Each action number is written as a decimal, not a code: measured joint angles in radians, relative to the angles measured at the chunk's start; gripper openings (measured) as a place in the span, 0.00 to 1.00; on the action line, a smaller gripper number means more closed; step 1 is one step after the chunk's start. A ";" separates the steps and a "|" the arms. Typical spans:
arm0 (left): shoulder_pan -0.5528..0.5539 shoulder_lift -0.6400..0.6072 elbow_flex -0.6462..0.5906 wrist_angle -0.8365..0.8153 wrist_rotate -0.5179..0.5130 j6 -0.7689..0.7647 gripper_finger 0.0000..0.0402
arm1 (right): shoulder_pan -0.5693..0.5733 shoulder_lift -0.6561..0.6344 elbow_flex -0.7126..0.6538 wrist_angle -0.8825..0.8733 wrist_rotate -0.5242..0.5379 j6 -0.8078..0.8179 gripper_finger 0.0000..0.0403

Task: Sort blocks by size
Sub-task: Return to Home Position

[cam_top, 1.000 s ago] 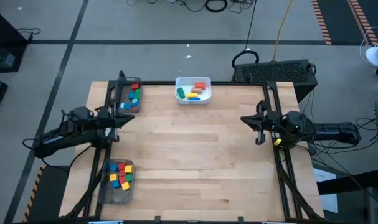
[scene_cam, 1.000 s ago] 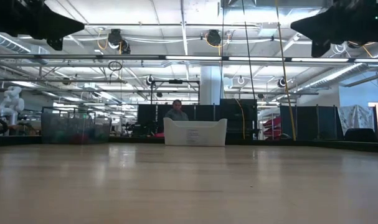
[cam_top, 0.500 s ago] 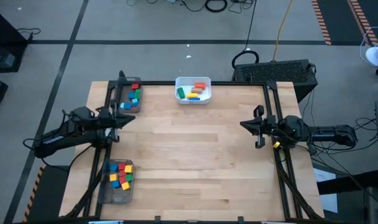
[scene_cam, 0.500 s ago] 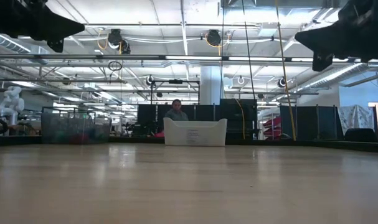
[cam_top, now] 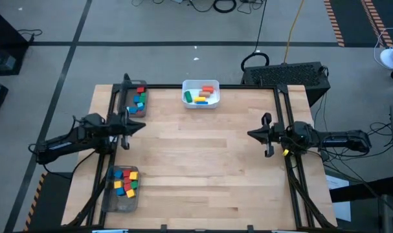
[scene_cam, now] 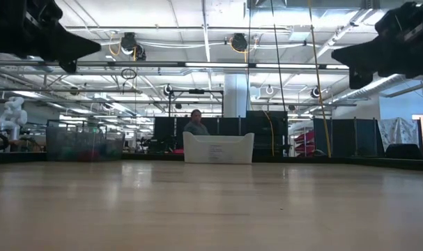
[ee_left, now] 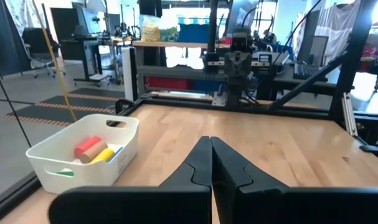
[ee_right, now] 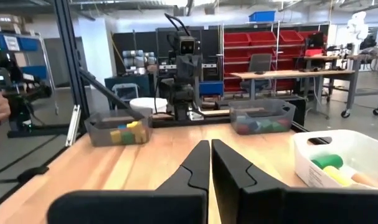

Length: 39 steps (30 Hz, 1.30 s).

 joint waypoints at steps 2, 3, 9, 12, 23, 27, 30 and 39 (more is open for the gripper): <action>0.000 0.000 -0.006 0.001 0.000 0.000 0.00 | 0.000 -0.012 0.000 -0.020 0.000 -0.006 0.00; 0.000 0.000 -0.009 0.006 0.000 0.000 0.00 | 0.000 -0.018 0.000 -0.027 0.000 -0.008 0.00; 0.000 0.000 -0.059 0.078 0.000 0.001 0.00 | 0.000 -0.065 0.000 -0.093 0.001 0.001 0.00; 0.000 0.000 -0.097 0.097 0.001 -0.011 0.00 | 0.000 -0.083 0.000 -0.139 0.000 0.010 0.00; 0.000 0.000 -0.170 0.188 0.026 -0.020 0.00 | 0.000 -0.151 0.002 -0.226 -0.002 0.015 0.00; 0.000 0.000 -0.183 0.231 0.031 -0.017 0.00 | 0.001 -0.150 0.002 -0.228 -0.011 0.017 0.00; -0.008 0.000 -0.183 0.220 0.031 -0.006 0.00 | 0.000 -0.150 0.002 -0.230 -0.020 0.007 0.00; -0.098 0.000 -0.184 0.199 -0.106 -0.068 0.00 | 0.000 -0.147 0.002 -0.228 0.010 0.058 0.00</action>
